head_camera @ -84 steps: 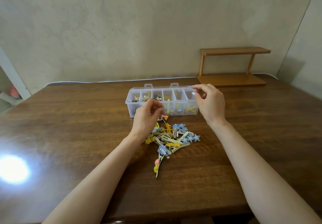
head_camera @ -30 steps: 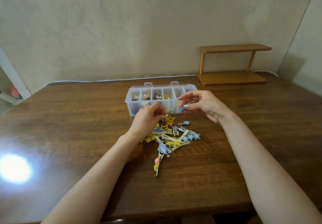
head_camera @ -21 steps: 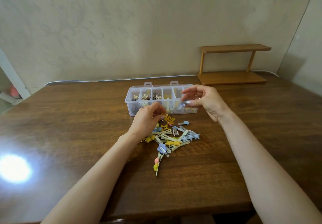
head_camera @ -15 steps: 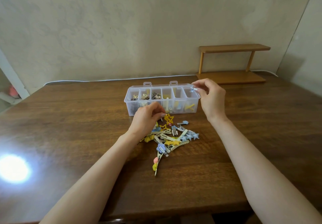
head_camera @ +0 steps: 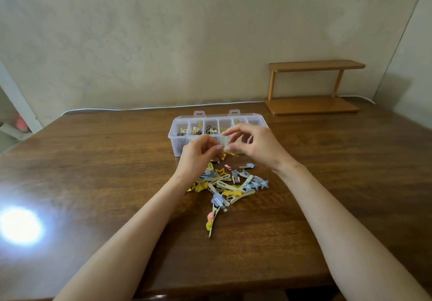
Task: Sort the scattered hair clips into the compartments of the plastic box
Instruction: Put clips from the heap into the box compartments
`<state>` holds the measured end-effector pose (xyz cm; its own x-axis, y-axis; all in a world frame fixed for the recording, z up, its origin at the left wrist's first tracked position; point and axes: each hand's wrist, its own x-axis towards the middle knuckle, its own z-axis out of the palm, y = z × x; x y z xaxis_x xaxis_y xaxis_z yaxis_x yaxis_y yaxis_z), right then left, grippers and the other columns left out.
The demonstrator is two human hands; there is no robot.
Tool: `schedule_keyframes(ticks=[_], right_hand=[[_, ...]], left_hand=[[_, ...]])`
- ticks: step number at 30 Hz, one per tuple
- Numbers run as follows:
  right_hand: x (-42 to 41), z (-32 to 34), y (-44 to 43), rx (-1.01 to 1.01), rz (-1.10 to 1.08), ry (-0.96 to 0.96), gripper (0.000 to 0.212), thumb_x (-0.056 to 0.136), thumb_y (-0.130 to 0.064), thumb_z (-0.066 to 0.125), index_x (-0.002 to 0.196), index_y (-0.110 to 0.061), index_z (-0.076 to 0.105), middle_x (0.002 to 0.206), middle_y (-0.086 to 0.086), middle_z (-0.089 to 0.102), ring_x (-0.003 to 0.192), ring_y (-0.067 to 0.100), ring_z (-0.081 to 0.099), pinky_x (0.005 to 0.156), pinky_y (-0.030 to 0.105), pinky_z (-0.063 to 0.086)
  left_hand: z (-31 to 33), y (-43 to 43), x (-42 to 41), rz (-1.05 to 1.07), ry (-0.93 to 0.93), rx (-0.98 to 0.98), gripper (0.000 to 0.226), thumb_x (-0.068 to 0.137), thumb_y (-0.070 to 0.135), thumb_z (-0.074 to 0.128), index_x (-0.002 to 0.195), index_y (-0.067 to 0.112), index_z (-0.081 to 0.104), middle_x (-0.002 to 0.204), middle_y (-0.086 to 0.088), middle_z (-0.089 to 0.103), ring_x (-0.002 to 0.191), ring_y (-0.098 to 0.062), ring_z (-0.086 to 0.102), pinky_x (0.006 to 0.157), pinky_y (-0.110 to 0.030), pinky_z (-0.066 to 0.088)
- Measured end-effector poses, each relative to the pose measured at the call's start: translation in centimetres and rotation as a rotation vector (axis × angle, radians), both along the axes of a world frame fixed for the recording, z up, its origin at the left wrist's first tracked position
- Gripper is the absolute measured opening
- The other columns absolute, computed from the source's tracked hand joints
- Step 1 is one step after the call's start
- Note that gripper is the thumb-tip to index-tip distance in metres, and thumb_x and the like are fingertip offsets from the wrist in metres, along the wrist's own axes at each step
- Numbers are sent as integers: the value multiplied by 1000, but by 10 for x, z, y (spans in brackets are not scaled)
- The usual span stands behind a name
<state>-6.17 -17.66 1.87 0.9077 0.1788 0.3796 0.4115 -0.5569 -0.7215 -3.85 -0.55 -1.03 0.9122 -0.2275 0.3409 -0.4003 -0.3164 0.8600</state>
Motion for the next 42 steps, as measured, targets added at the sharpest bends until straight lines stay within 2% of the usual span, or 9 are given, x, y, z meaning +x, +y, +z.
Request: schedule_keyframes(ticks=[2,5,8,13,23,27,31,39,42], right_hand=[[2,-6,5,-102,38,38,37,73,-28,78,107,-30,64,86,-10,65,60,1,46,61,17,41],[6,-11,6,-113,22,9,38,76,-17,76,109,-28,62,85,-5,63,62,4,44,64,22,42],[6,-11,5,-119,9,-11,31,82,-11,69,109,-25,63,82,-5,61,61,3,47,61,17,41],[5,-2,-6,-49,-111,-44,27,82,-6,69,103,-22,69,76,-5,60,63,2,52,60,12,44],[9,7,-36,152,-305,-106,16,77,-9,75,90,-13,66,78,-4,64,71,3,59,57,5,43],[12,5,-41,263,-364,-155,14,81,-6,70,92,-13,66,84,4,66,73,12,64,56,13,50],[15,-1,-41,263,-446,-251,14,85,-3,64,95,-12,67,91,5,68,82,15,66,71,23,57],[18,-11,-35,158,-500,-343,21,89,4,54,91,-10,69,89,2,68,79,7,65,71,8,50],[16,-9,-32,101,-478,-391,20,87,3,55,92,-10,70,90,-2,67,84,8,63,75,12,49]], left_hand=[[1,0,-1,-3,-12,-9,10,88,14,60,91,4,62,74,-6,69,62,-2,65,57,-11,48],[0,-2,-2,-25,-20,-20,13,86,18,63,91,5,63,78,-8,70,69,-10,68,64,-19,54],[0,-4,-3,-48,-23,-29,14,87,19,62,95,8,62,84,-7,72,76,-16,69,71,-25,57],[1,-5,-4,-57,12,-68,15,90,20,58,100,9,58,87,-5,73,79,-16,69,71,-22,56],[-8,-9,1,-75,-120,301,10,87,24,63,93,16,62,85,7,67,76,-3,64,74,-28,53],[3,-20,3,-63,-164,512,20,84,35,64,93,18,62,88,5,66,84,-10,60,73,-30,51],[6,-33,8,-74,-170,721,29,82,44,64,94,18,61,95,2,65,95,-16,55,77,-36,51],[-1,-50,11,-44,-37,723,30,81,46,64,90,17,60,91,0,64,86,-17,59,72,-36,52],[-3,-47,10,-28,-44,672,27,83,41,64,92,15,61,86,2,61,80,-15,57,69,-33,50]])
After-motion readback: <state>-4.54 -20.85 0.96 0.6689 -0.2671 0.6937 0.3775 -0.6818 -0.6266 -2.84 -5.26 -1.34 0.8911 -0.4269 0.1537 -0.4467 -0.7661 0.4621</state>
